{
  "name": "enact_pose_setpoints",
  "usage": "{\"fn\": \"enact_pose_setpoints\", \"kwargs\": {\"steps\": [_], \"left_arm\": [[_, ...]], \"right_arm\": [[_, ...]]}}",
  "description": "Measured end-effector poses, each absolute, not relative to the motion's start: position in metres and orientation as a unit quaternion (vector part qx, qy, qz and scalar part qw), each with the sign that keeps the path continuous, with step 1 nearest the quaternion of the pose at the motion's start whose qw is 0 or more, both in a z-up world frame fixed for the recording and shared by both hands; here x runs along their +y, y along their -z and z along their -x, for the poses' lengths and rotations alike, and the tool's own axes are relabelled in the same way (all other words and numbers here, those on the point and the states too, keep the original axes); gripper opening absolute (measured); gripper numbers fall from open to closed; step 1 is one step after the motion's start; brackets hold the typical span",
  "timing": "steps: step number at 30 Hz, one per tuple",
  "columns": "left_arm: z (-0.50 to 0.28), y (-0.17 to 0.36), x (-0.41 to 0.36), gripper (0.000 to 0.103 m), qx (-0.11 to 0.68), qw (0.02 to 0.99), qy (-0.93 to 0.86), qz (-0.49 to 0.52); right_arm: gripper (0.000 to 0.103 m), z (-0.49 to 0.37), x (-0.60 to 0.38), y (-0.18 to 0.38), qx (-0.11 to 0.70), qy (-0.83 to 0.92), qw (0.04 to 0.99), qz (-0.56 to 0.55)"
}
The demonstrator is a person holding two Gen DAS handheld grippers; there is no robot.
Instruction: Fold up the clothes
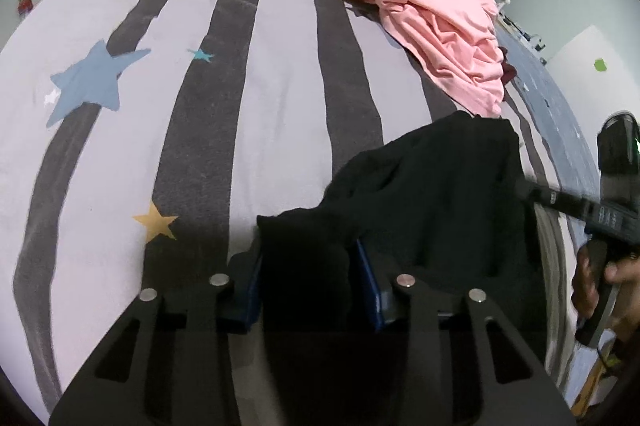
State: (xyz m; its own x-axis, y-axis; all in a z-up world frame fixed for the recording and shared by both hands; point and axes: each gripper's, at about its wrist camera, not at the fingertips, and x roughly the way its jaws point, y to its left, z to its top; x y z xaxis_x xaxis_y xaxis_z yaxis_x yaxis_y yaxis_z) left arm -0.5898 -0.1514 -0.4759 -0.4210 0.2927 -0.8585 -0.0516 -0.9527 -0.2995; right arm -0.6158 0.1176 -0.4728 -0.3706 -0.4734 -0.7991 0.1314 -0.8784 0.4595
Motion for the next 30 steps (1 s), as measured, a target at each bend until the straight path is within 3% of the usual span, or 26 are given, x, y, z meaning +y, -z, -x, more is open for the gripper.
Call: {"fn": "enact_pose_setpoints", "kwargs": {"steps": [4, 6, 8, 10, 12, 20, 30], "left_arm": [[0.590, 0.476, -0.147, 0.039, -0.108, 0.099, -0.838, 0.526], [0.587, 0.476, -0.145, 0.034, -0.097, 0.096, -0.843, 0.520], [0.586, 0.476, -0.143, 0.022, -0.099, 0.096, -0.846, 0.514], [0.586, 0.475, -0.142, 0.018, -0.104, 0.094, -0.848, 0.511], [0.585, 0.472, -0.141, 0.017, -0.105, 0.089, -0.852, 0.504], [0.593, 0.442, -0.141, 0.015, -0.110, 0.086, -0.870, 0.473], [0.654, 0.369, -0.140, 0.015, -0.087, 0.086, -0.902, 0.415]], "right_arm": [[0.054, 0.611, 0.096, 0.476, -0.097, 0.816, 0.190, -0.537], [0.055, 0.613, 0.093, 0.480, -0.099, 0.816, 0.182, -0.540], [0.055, 0.615, 0.087, 0.480, -0.092, 0.821, 0.174, -0.536], [0.041, 0.617, 0.078, 0.480, -0.072, 0.828, 0.168, -0.530], [0.008, 0.621, 0.073, 0.481, -0.074, 0.827, 0.171, -0.531], [0.004, 0.628, 0.071, 0.459, -0.088, 0.840, 0.162, -0.511], [0.004, 0.674, 0.077, 0.384, -0.113, 0.877, 0.156, -0.440]]}}
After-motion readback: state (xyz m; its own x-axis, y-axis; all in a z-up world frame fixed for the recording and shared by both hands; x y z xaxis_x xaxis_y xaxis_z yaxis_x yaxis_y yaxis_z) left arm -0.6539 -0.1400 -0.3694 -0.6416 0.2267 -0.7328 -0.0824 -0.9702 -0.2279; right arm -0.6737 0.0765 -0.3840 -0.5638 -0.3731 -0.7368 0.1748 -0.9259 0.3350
